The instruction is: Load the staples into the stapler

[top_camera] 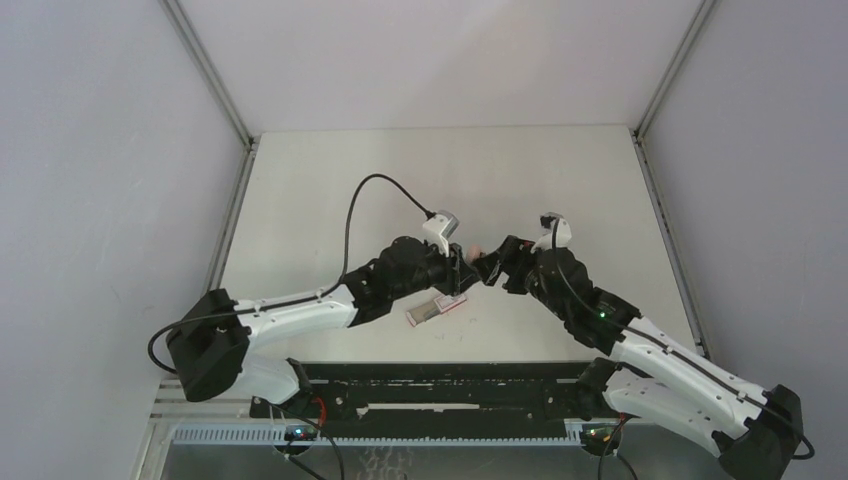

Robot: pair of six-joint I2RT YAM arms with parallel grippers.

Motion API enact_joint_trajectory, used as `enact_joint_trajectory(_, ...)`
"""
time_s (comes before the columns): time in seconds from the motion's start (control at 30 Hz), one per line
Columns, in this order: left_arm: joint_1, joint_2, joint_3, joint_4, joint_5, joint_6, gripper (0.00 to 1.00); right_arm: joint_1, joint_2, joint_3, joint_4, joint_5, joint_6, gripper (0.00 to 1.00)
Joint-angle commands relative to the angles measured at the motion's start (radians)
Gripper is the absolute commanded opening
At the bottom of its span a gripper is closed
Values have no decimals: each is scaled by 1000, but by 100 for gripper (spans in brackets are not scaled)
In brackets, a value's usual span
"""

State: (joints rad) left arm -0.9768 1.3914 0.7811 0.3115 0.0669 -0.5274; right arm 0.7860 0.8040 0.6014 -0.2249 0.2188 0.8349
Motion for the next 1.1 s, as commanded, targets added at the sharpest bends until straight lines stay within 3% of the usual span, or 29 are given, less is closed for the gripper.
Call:
enact_joint_trajectory(0.0,10,-73,-26,13,-90,51,0,-16,-65,40,-25,-32,-122,83)
enact_joint_trajectory(0.2,13,-115,-74,12,-104,124,0,-194,-132,44,-81,-228,-153,84)
enact_joint_trajectory(0.37,12,-163,-139,65,-42,266,0,-443,-105,43,-128,-525,-166,81)
enact_joint_trajectory(0.47,5,-189,-185,122,38,372,0,-521,-62,44,-115,-714,-170,77)
enact_joint_trajectory(0.7,-48,-215,-194,80,63,531,0,-491,27,43,-21,-952,-118,64)
enact_joint_trajectory(1.07,-99,-244,-203,67,34,599,0,-403,126,43,48,-970,-88,40)
